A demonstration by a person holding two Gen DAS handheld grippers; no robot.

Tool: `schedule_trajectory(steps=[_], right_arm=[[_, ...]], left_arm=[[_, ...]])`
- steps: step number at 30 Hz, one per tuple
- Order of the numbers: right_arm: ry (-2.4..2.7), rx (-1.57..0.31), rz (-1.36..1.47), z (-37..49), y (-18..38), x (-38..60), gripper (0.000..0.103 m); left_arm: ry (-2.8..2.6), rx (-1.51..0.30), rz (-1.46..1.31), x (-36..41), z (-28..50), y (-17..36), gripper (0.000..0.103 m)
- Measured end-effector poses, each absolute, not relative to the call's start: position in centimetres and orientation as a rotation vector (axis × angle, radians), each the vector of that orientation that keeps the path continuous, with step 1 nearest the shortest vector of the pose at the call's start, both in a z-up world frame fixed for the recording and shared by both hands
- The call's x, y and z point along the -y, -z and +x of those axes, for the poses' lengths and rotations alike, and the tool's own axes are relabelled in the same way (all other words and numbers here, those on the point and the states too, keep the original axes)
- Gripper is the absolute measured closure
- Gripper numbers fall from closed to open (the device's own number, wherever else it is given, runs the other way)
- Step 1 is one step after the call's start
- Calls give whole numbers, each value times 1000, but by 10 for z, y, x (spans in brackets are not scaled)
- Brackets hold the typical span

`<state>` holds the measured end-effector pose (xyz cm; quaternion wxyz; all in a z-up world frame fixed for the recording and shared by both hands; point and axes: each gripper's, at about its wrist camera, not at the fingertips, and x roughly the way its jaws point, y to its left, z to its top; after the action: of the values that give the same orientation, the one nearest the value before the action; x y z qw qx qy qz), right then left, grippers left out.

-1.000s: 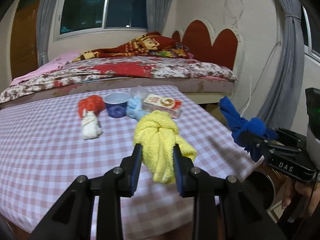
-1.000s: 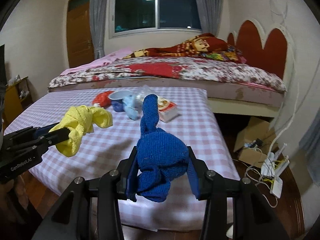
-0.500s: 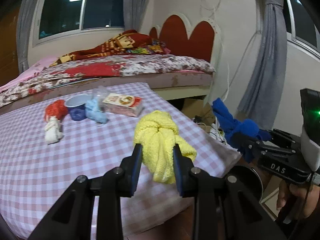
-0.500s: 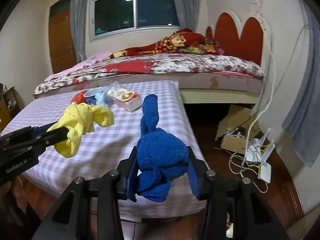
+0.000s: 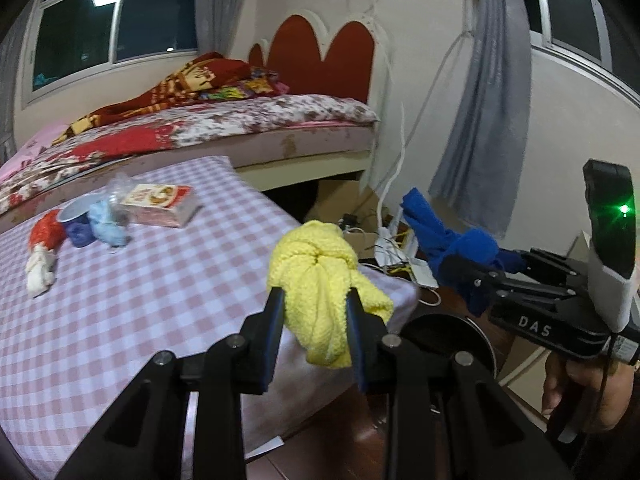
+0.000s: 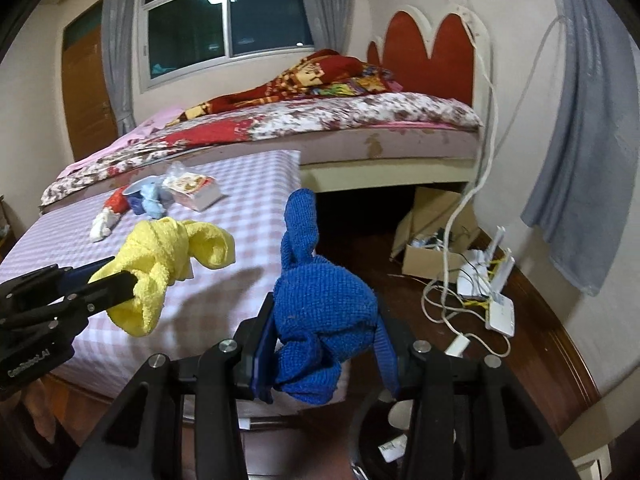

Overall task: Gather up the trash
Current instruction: 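Lift the yellow and blue cloths with both tools and carry them over the black bin, then open both tools to drop the yellow and blue cloths into the bin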

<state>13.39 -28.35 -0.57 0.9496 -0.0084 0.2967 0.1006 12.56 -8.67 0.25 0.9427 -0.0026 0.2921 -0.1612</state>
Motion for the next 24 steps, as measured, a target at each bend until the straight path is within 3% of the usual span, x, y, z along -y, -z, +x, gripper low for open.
schedule_trajectory(steps=[24], right_arm=[[27, -760, 108, 108, 69, 411, 57]], left_arm=[[604, -720, 76, 225, 122, 47, 72]])
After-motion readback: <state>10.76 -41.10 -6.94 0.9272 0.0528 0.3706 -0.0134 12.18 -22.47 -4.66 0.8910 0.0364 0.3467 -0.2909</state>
